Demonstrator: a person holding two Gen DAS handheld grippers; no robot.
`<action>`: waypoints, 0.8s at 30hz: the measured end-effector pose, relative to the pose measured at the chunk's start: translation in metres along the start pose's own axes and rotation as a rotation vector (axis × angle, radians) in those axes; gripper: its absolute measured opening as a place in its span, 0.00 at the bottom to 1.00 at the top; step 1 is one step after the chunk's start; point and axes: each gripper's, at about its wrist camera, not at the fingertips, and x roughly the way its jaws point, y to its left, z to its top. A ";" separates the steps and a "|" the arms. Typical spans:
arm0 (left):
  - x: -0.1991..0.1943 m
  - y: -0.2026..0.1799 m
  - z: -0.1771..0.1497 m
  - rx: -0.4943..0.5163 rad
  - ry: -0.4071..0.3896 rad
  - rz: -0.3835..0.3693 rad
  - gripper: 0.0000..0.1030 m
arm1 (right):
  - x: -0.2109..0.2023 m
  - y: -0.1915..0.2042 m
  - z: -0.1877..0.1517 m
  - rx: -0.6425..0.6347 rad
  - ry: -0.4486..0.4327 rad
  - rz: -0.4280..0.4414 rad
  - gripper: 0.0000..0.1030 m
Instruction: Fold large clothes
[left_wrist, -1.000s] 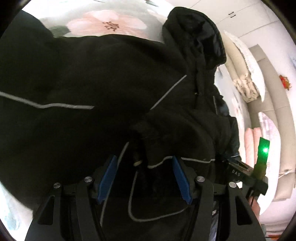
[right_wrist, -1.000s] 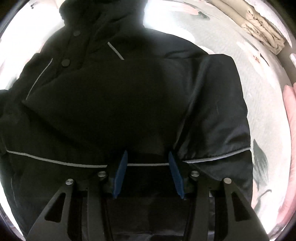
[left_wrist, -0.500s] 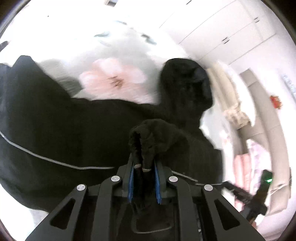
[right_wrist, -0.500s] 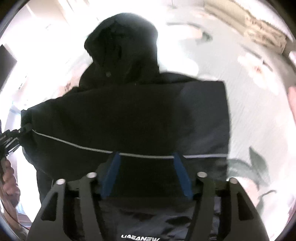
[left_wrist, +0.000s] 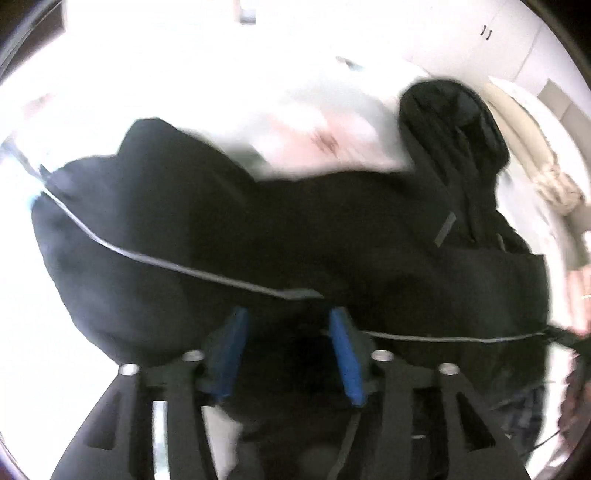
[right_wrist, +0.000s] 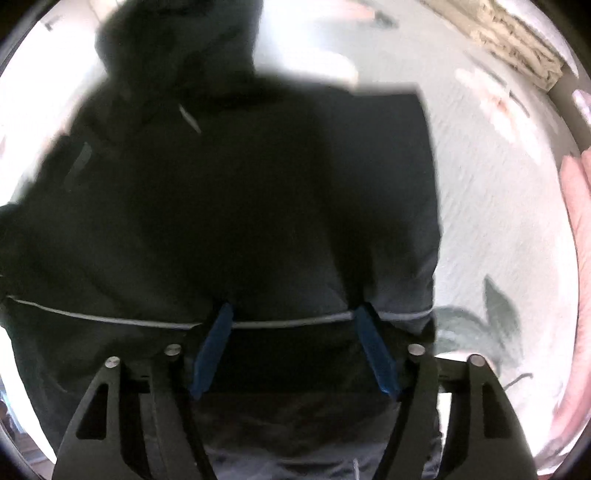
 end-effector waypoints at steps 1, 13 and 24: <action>-0.010 0.001 0.002 0.001 -0.022 -0.008 0.59 | -0.007 0.003 0.004 -0.011 -0.028 -0.014 0.70; 0.082 -0.100 -0.011 0.184 0.168 -0.236 0.53 | 0.054 0.011 0.035 0.008 0.063 -0.031 0.70; 0.018 -0.072 -0.038 0.095 0.129 -0.216 0.52 | 0.002 0.025 -0.067 -0.143 0.120 -0.032 0.68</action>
